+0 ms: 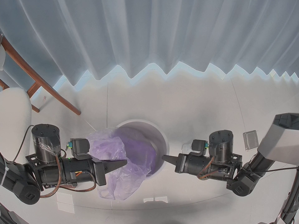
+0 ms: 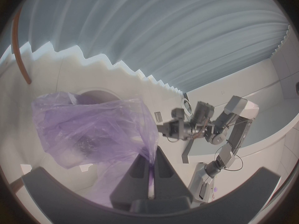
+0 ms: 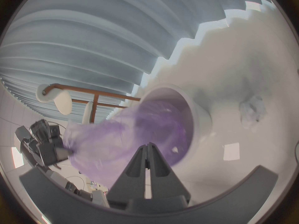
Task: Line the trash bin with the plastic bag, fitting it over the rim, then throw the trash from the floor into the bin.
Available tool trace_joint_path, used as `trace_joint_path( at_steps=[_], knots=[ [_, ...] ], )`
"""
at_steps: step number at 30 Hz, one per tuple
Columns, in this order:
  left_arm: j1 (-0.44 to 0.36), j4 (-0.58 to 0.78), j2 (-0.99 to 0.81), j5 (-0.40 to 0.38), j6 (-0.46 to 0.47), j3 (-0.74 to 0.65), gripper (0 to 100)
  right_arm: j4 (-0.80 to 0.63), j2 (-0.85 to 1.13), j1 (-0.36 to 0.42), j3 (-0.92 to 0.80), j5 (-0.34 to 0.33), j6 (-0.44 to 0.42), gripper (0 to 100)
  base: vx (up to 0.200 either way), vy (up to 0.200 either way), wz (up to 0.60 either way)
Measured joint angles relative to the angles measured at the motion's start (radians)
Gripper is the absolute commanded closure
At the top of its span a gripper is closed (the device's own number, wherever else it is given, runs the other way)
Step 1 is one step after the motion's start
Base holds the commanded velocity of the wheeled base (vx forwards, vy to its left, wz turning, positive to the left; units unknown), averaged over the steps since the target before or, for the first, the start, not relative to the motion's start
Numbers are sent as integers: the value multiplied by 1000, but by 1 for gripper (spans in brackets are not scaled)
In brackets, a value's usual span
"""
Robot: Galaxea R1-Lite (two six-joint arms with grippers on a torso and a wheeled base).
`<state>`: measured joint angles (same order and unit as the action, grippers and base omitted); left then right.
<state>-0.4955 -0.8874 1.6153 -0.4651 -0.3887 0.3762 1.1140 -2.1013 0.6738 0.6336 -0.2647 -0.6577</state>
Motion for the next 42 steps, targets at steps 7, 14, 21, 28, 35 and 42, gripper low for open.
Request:
trace_joint_path(
  at_steps=[7,14,21,28,35,42],
  knots=[
    [18,-1,-20,2,-57,44,100,19,-7,59,-109,24,9,100,0,0,0],
    [20,8,-66,-3,-111,63,100,27,-134,122,8,62,14,100,0,0,0],
    [20,13,-106,-4,-122,67,100,-71,-220,142,218,72,15,100,0,0,0],
    [20,44,-123,-4,-124,66,100,-143,-270,133,443,82,11,100,0,0,0],
    [10,140,-122,2,-123,71,100,-171,-350,126,556,117,7,100,0,0,0],
    [1,144,-104,5,-122,74,100,-309,-378,136,553,139,-42,100,0,0,0]
  ],
)
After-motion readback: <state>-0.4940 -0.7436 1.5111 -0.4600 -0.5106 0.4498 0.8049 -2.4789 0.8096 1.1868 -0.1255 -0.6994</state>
